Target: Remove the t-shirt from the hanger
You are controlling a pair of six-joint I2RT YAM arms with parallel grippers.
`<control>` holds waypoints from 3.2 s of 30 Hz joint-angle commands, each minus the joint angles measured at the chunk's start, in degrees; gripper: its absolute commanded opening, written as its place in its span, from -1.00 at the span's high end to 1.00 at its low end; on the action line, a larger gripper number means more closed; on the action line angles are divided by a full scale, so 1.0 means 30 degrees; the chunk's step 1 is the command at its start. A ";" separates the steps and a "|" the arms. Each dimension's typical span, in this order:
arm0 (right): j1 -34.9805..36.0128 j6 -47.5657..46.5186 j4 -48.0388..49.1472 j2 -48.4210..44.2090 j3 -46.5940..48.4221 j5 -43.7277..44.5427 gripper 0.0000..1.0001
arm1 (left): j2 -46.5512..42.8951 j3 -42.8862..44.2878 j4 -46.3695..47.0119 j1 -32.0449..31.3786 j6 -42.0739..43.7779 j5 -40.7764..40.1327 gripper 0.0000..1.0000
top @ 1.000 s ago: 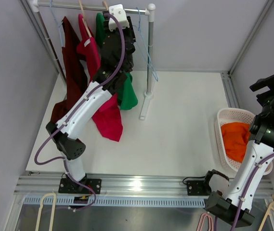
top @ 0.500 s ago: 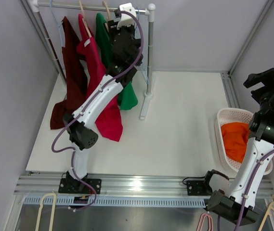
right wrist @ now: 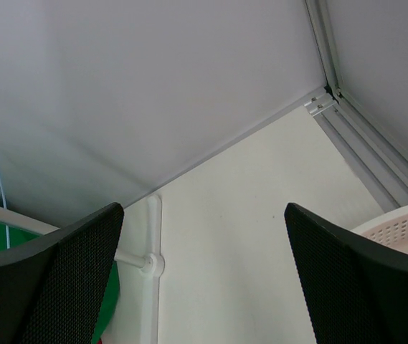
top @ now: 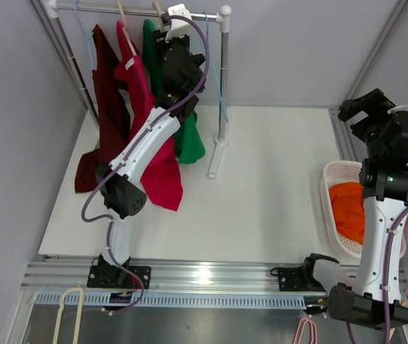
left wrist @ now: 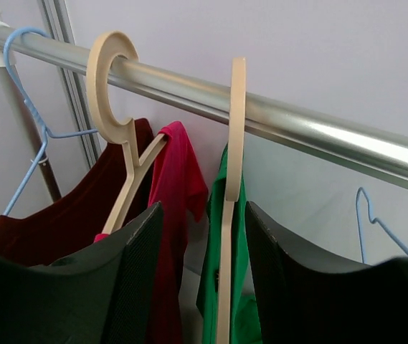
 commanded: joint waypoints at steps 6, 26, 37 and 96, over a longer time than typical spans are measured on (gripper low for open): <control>0.0902 -0.0535 0.0098 -0.0325 0.1446 0.1592 -0.99 | 0.1318 0.0593 0.2527 0.0741 0.0450 0.0372 0.01; 0.1752 -0.1120 0.0331 0.0085 0.1564 0.2470 -0.99 | 0.2111 0.0651 0.5231 0.2059 0.0100 0.2949 0.88; 0.2191 -0.1121 0.0595 0.0202 0.1125 0.2588 -0.99 | 0.1058 -0.0110 0.6429 0.2118 0.1182 0.3448 0.99; 2.7413 -0.6890 0.6359 0.1134 -0.2040 0.7335 -0.96 | -1.1369 -0.7027 -0.9679 -0.1515 -1.0067 0.0578 0.99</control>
